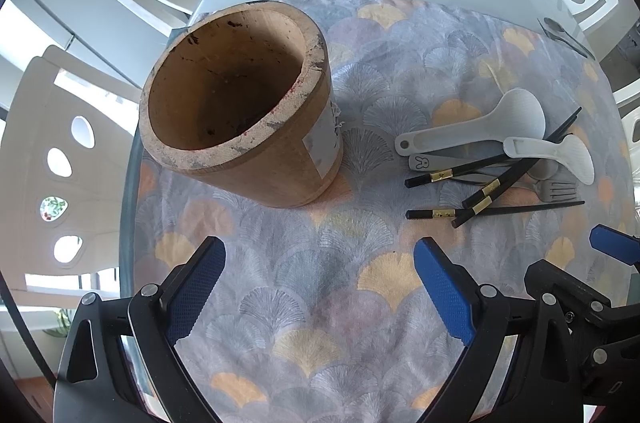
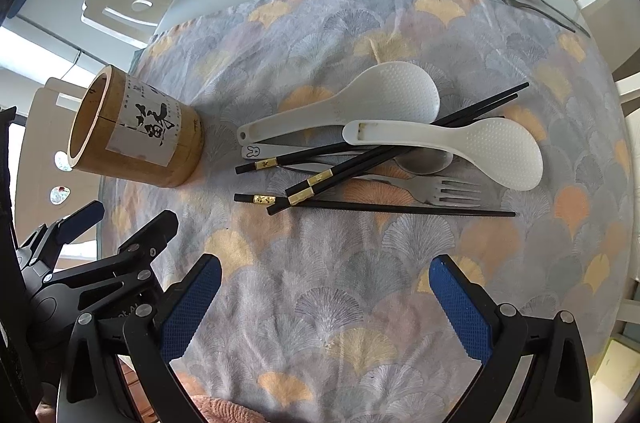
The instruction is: Organize utensils
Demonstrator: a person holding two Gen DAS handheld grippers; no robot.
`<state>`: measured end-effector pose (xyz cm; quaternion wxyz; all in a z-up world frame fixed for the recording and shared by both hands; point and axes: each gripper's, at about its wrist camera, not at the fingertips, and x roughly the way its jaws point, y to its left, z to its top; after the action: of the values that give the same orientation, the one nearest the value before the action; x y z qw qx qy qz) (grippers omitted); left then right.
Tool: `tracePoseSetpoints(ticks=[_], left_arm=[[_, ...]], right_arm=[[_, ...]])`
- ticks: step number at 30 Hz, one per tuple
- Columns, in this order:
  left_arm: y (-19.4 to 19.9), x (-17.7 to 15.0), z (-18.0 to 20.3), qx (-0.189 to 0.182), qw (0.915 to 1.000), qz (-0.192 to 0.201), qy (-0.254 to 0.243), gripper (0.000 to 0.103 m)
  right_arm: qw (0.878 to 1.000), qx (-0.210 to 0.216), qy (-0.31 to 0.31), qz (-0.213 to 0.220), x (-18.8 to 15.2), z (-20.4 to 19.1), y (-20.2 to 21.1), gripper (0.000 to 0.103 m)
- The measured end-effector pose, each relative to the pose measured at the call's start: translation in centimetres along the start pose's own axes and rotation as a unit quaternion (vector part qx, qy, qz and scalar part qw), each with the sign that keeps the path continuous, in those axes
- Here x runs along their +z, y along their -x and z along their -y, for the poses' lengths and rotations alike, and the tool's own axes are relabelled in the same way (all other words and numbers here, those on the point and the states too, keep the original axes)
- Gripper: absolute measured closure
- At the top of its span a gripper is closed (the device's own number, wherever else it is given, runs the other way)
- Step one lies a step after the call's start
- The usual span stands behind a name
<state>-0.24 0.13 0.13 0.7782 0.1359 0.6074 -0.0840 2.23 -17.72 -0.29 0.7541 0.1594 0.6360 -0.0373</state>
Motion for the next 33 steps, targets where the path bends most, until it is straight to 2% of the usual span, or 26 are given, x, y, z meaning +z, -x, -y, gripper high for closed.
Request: tracePoseSetpoints(ticks=[33], left_arm=[[0.08, -0.25, 0.13, 0.009, 0.9999, 0.004, -0.004, 0.008]], right_arm=[[1.000, 0.008, -0.012, -0.006, -0.25, 0.14, -0.37, 0.000]])
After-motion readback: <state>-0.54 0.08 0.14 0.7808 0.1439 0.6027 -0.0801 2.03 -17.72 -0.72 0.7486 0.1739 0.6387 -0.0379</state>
